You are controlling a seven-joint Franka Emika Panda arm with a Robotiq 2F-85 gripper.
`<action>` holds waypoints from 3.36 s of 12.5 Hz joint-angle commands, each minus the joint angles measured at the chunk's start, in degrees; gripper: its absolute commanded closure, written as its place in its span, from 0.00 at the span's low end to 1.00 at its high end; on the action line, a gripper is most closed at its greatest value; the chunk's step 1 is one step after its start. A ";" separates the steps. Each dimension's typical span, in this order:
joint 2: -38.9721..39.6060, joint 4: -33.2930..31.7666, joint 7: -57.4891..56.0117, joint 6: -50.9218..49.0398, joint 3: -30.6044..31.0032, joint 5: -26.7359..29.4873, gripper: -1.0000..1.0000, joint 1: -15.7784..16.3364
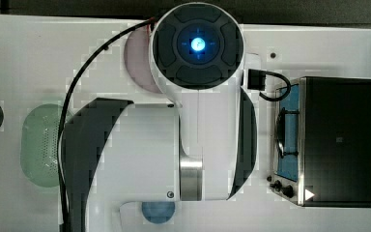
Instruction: Pick Banana and place it in mug.
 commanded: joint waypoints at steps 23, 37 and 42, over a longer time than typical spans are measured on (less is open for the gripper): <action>11.64 -38.98 -1.72 46.40 -2.60 1.86 0.00 -1.65; 21.19 -39.70 -1.63 60.04 -1.45 1.94 0.73 -1.89; 7.87 -38.41 -1.64 46.90 -2.98 1.93 0.73 -2.60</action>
